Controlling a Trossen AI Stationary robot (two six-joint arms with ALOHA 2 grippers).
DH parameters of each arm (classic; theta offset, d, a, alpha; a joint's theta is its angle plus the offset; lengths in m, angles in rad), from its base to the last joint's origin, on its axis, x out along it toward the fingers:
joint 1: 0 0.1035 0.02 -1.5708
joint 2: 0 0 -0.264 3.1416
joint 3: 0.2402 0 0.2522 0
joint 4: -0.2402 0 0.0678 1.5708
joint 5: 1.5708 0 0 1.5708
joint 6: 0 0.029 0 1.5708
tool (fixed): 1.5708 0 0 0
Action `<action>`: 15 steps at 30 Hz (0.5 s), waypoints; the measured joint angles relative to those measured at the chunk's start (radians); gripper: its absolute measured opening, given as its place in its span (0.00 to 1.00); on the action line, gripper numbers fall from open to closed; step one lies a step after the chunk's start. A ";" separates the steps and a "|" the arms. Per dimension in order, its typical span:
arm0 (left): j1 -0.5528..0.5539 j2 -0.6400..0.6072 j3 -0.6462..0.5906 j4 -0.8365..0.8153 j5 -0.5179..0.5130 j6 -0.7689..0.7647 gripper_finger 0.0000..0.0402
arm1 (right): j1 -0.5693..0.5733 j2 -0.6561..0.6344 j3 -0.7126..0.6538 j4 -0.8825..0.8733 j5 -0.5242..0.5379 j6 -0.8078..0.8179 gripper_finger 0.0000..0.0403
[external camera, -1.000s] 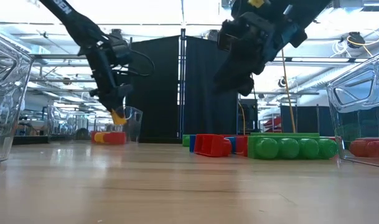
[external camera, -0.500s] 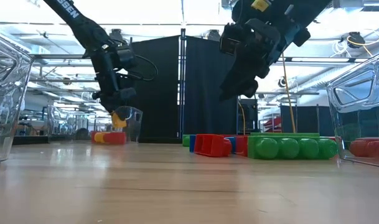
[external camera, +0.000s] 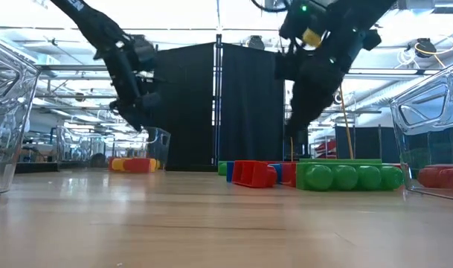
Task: Sort blocks by size
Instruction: Put the one-stud blue game piece into the top transparent bin
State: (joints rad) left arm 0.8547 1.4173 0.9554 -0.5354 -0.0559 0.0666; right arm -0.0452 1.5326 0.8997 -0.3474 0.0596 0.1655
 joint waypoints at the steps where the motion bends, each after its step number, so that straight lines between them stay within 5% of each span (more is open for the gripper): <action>1: -0.004 -0.021 0.000 0.001 0.000 -0.001 0.64 | 0.000 0.000 0.001 -0.037 0.033 -0.001 0.45; 5: -0.036 -0.116 0.000 0.003 -0.004 -0.002 0.64 | 0.000 0.000 0.014 -0.161 0.073 0.004 0.45; 15: -0.263 -0.285 -0.015 0.038 -0.003 -0.049 0.64 | 0.057 0.006 0.016 -0.108 0.074 -0.125 0.45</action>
State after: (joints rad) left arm 0.5915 1.1326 0.9402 -0.4974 -0.0593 0.0173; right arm 0.0121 1.5388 0.9154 -0.4558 0.1334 0.0402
